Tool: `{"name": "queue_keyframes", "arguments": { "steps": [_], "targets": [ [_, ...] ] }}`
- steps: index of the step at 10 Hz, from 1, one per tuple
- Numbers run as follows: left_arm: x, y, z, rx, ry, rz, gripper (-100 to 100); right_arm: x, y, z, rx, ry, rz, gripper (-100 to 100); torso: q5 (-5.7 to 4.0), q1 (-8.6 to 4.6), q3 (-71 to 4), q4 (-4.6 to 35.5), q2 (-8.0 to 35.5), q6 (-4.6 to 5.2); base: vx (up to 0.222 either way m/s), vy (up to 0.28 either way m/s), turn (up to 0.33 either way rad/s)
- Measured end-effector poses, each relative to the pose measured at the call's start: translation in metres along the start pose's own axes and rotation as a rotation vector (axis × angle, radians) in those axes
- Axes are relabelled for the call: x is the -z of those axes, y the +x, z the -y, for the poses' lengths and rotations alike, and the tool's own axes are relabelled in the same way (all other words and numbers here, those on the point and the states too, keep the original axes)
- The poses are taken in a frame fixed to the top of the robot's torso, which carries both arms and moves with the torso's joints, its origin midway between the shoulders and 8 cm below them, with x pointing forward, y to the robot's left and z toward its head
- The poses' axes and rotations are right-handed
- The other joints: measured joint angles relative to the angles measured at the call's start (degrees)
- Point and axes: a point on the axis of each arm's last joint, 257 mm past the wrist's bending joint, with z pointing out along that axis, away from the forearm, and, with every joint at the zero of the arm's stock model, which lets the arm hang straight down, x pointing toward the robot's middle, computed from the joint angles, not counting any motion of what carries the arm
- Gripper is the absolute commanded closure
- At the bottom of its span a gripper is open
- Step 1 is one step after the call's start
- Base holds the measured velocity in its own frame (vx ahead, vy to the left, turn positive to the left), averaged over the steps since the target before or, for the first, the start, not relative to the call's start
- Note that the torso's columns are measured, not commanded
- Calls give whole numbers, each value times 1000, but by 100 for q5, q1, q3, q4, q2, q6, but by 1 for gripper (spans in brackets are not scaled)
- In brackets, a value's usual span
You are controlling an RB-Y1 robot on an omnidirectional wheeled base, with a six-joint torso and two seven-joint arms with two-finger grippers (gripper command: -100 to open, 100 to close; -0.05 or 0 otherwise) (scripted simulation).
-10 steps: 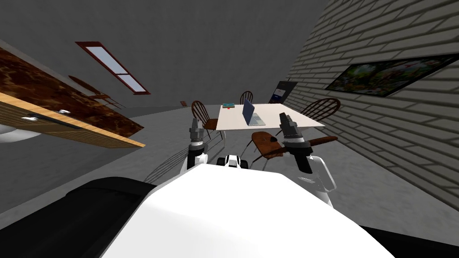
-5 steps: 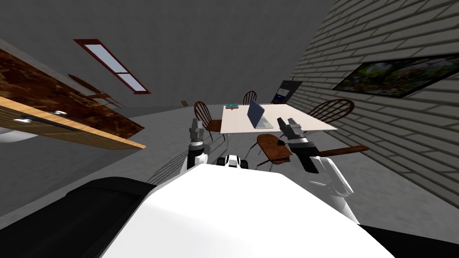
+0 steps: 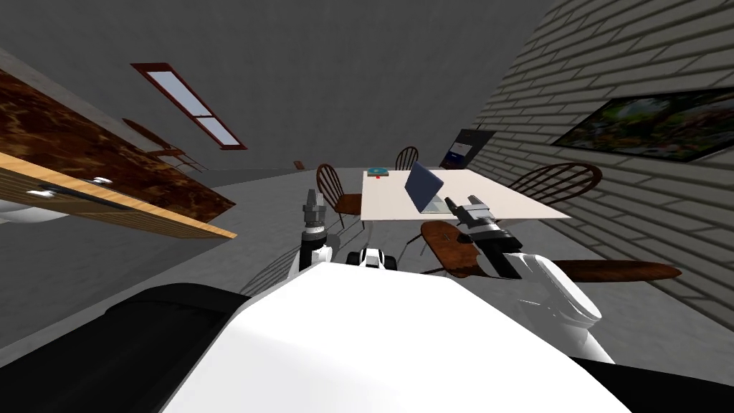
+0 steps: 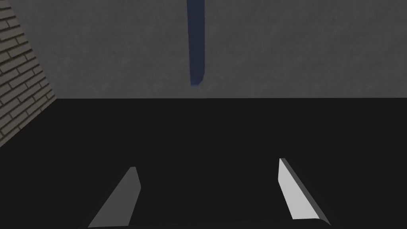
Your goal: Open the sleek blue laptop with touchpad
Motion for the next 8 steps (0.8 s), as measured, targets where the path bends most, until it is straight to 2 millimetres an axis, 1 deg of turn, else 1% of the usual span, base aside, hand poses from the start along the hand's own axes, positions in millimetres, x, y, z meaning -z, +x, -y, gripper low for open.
{"name": "queue_keyframes", "arguments": {
  "steps": [3,4,5,8],
  "targets": [
    [0,0,0,0,0,0,0,10,21,28,160,26,-98,-100,7,23,-15,-7,-25,-2,136,86,86],
    [0,0,0,0,0,0,0,13,29,41,218,39,-134,-100,10,33,-16,-7,-25,-2,162,106,75],
    [0,0,0,0,0,0,0,15,37,50,272,45,-167,-100,10,31,-16,-7,-26,-2,151,93,70],
    [0,0,0,0,0,0,0,29,51,75,409,61,-251,-100,2,10,7,4,9,0,76,50,65]
  ]
}}
